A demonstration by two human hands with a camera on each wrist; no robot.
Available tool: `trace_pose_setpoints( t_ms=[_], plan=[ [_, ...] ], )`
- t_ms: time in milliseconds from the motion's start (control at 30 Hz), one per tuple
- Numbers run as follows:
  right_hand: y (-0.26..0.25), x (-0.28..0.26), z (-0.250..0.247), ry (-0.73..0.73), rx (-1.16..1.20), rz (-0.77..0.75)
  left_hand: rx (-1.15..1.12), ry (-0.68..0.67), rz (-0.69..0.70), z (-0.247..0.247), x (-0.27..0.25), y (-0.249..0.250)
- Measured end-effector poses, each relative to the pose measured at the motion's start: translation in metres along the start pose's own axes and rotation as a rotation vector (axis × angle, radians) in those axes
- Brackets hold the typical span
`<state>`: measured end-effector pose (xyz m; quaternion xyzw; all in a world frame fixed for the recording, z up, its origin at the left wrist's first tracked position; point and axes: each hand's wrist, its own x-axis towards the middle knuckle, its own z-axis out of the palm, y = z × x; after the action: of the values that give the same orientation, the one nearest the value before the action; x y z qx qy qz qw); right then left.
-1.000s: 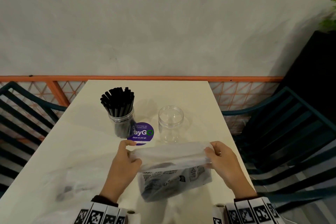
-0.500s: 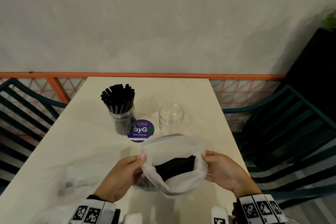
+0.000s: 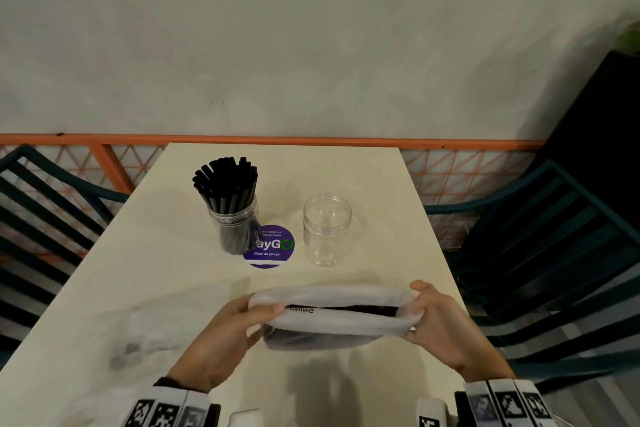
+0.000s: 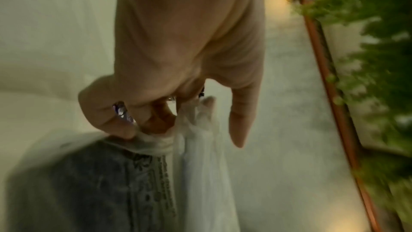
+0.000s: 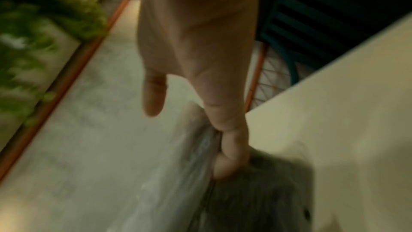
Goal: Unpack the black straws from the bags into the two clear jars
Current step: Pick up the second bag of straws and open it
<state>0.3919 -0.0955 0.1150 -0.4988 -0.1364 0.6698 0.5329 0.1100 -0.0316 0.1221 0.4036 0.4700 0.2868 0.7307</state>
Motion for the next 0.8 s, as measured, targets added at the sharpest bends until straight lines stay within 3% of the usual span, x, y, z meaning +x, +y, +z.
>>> trace_pose_setpoints(
  t_ms=[100, 167, 300, 367, 467, 633, 800],
  plan=[
    [0.012, 0.005, 0.009, 0.272, -0.545, -0.162, 0.301, 0.156, 0.092, 0.009, 0.004, -0.002],
    [0.015, 0.008, 0.013, 0.407, -0.856, -0.296, 0.368, 0.237, 0.095, 0.011, 0.009, -0.006],
    [0.016, 0.009, 0.017, 0.392, -1.115, -0.430, 0.393, 0.418, 0.109, 0.006, 0.016, -0.009],
    [0.021, 0.009, 0.017, 0.353, -1.092, -0.392, 0.380, 0.516, 0.110, 0.003, 0.019, -0.011],
    [0.024, 0.008, 0.015, 0.281, -0.874, -0.316, 0.406, 0.579, 0.107, -0.002, 0.024, -0.018],
    [0.017, 0.003, 0.016, 0.128, -0.557, -0.206, 0.408, 0.545, 0.175, -0.004, 0.024, -0.020],
    [0.018, 0.009, 0.010, 0.222, -0.332, -0.043, 0.222, 0.399, 0.074, -0.007, 0.023, -0.021]
  ],
)
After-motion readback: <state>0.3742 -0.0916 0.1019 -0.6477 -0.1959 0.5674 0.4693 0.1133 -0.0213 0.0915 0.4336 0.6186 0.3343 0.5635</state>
